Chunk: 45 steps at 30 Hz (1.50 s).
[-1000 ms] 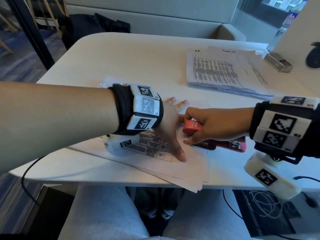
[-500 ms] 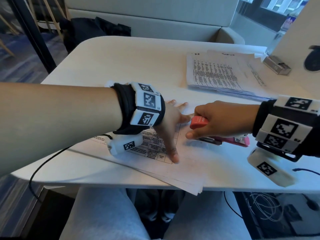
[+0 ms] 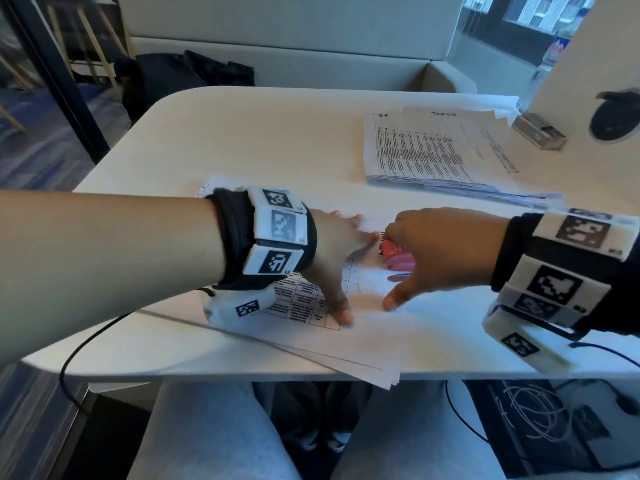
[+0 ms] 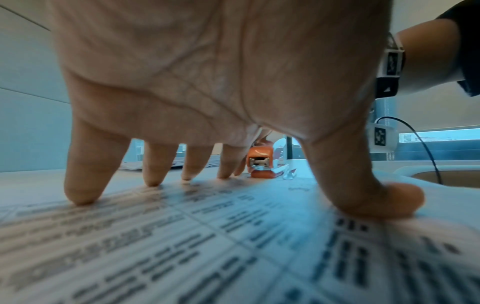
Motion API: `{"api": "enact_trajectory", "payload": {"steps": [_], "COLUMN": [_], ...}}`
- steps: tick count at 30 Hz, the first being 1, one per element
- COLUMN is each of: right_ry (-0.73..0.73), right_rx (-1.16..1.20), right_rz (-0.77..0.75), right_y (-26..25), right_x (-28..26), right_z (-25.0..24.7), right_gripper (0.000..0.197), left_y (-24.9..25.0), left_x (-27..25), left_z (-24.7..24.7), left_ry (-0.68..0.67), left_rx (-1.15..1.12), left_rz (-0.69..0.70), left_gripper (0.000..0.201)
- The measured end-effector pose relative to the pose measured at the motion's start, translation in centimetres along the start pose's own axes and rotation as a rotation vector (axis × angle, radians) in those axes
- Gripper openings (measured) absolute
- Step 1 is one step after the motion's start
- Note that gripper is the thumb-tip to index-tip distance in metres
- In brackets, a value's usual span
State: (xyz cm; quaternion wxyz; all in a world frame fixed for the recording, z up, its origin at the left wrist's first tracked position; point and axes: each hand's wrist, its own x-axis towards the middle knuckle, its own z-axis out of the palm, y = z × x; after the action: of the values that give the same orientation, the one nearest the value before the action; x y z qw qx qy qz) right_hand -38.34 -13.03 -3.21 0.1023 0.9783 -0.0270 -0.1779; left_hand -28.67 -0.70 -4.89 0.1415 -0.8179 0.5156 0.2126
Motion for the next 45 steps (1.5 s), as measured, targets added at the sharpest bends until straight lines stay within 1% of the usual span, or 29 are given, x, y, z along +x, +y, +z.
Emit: {"api": "enact_trajectory", "payload": {"steps": [2,4,6,8,10,13,16,22,26,29,31,32,33,34,36,37,38,39,41,42,45], "right_ry": [-0.046,-0.060,-0.054,-0.051,-0.049,-0.053,-0.054,-0.065,-0.077,-0.093,-0.104,-0.105,-0.100,-0.102,-0.119,-0.115,-0.111,-0.107,-0.116,-0.109,-0.101], "right_rx": [-0.033,-0.038,-0.016,0.012,0.023,0.026,0.039,0.056,0.047,0.026,0.009,-0.003,-0.017,-0.032,-0.060,-0.066,-0.071,-0.066,-0.058,-0.045,-0.029], "right_rz": [-0.020,-0.023,-0.026,-0.022,-0.018,-0.006,0.007,0.001,0.000,0.003,0.001,0.003,-0.002,-0.003,-0.001,-0.003,-0.002,-0.002,0.002,0.002,0.012], "right_y": [-0.4,-0.7,-0.9,-1.0,-1.1,-1.2,-1.3,-1.3,-1.5,-1.6,-1.7,-1.7,-1.8,-1.8,-2.0,-2.0,-2.1,-2.1,-2.1,-2.0,-1.8], "right_x": [-0.1,-0.1,0.1,0.2,0.2,0.2,0.2,0.2,0.1,0.0,0.0,0.0,-0.1,-0.1,-0.2,-0.3,-0.2,-0.2,-0.2,-0.2,-0.2], "right_z": [-0.2,-0.5,-0.7,-0.7,-0.7,-0.7,-0.7,-0.7,-0.8,-1.0,-1.1,-1.2,-1.2,-1.3,-1.4,-1.5,-1.5,-1.5,-1.5,-1.4,-1.2], "right_gripper": [0.068,0.066,0.065,0.066,0.067,0.066,0.064,0.063,0.061,0.060,0.054,0.047,0.041,0.041,0.043,0.041,0.040,0.043,0.054,0.056,0.060], "left_y": [0.3,0.8,1.1,1.0,0.8,0.8,1.1,2.0,2.1,2.0,2.1,2.0,2.0,1.9,1.9,2.0,2.1,2.2,2.4,2.5,2.2], "left_x": [-0.6,-0.9,-1.0,-0.9,-0.9,-1.0,-1.0,-1.1,-1.1,-1.2,-1.3,-1.3,-1.3,-1.2,-1.1,-1.1,-1.2,-1.2,-1.3,-1.2,-1.0], "left_z": [0.3,0.4,0.1,-0.4,-0.6,-0.2,0.3,0.6,0.6,0.7,0.9,1.0,1.1,1.2,1.4,1.4,1.3,1.3,1.2,1.3,1.4], "left_ry": [0.063,0.181,0.285,0.314,0.305,0.285,0.308,0.330,0.335,0.355,0.382,0.399,0.418,0.435,0.454,0.461,0.463,0.460,0.439,0.428,0.424], "left_rx": [0.017,0.055,0.042,-0.023,-0.068,-0.122,-0.147,-0.153,-0.136,-0.103,-0.051,-0.022,0.005,0.031,0.080,0.093,0.106,0.118,0.130,0.134,0.175], "left_rz": [0.011,0.041,0.065,0.073,0.067,0.036,0.016,0.008,0.023,0.069,0.112,0.126,0.136,0.146,0.158,0.164,0.171,0.182,0.190,0.182,0.119], "left_gripper": [0.110,0.084,0.064,0.043,0.031,0.032,0.031,0.014,0.009,0.006,0.007,0.009,0.013,0.022,0.037,0.040,0.041,0.042,0.043,0.041,0.025]}}
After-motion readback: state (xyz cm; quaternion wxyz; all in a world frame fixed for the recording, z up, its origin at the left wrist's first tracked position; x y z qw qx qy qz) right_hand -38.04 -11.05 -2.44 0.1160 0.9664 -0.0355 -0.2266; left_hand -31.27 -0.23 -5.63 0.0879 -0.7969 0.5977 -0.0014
